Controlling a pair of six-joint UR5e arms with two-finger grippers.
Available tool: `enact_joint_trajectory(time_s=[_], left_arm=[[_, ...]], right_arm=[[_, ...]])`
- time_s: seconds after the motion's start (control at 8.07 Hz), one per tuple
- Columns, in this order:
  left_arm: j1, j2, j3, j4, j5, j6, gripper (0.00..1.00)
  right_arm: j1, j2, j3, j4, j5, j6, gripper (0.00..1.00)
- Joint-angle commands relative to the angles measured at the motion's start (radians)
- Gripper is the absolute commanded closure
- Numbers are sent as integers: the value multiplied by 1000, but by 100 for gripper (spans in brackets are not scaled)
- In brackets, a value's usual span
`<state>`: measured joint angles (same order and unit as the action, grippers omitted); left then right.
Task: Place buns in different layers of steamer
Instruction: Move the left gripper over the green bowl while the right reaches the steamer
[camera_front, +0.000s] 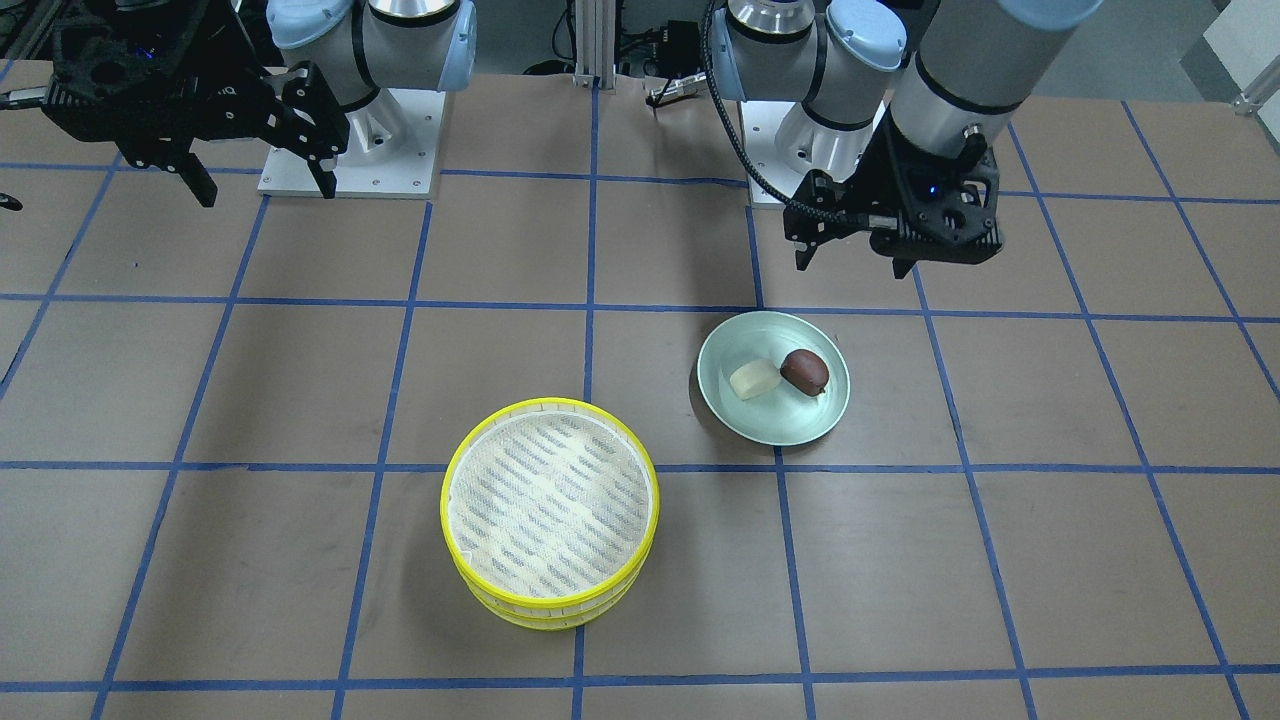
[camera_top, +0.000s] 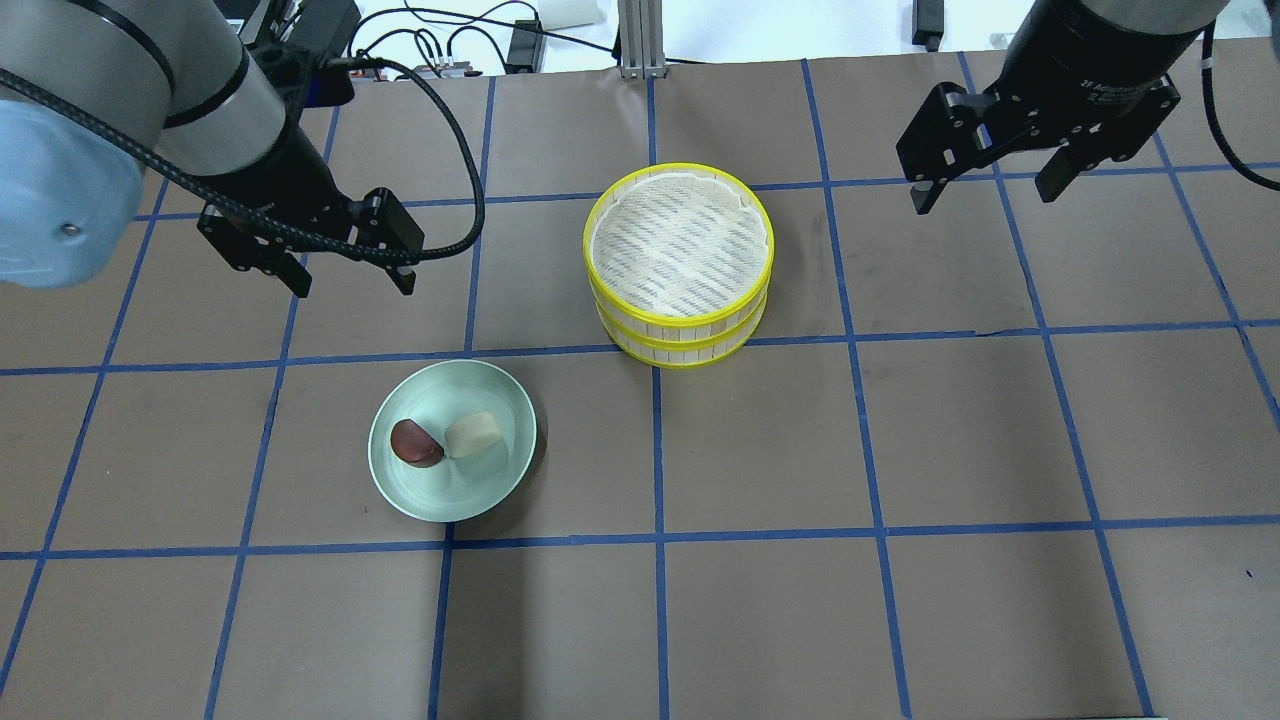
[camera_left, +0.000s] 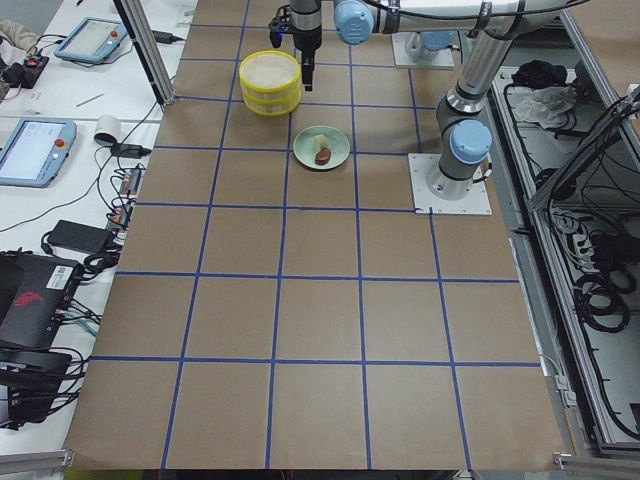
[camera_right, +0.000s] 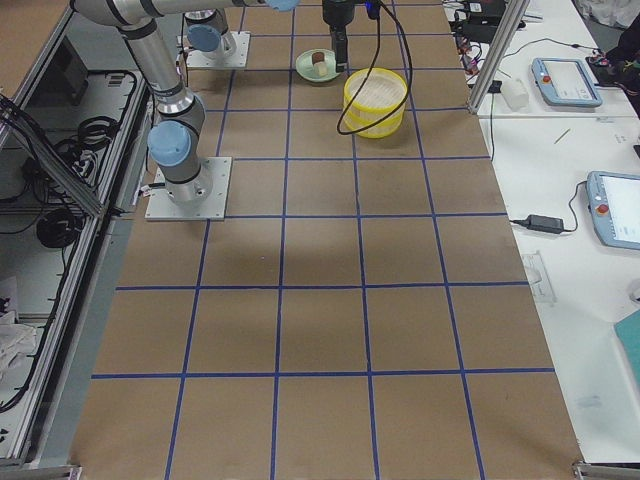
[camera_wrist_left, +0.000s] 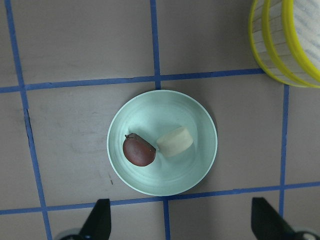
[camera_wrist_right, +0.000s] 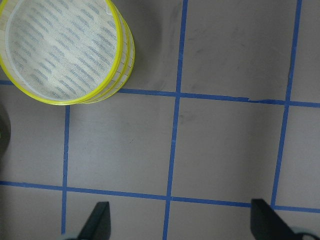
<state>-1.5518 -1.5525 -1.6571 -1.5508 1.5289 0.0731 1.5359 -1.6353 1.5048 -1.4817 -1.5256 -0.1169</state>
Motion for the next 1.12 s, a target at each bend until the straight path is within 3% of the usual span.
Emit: enact_joint_trajectory(time_s=[0.0, 0.37, 0.74, 0.99], left_arm=[[-1, -70, -91, 82, -3, 214, 0], [-10, -162, -134, 135, 8, 410, 0], [-73, -241, -191, 213, 11, 416, 0], [-74, -276, -223, 257, 40, 418, 0]], right_arm=[[0, 9, 0, -5, -1, -7, 0], [3, 43, 8, -52, 21, 6, 0], [41, 190, 113, -335, 18, 133, 0], [129, 277, 115, -426, 18, 300, 0]])
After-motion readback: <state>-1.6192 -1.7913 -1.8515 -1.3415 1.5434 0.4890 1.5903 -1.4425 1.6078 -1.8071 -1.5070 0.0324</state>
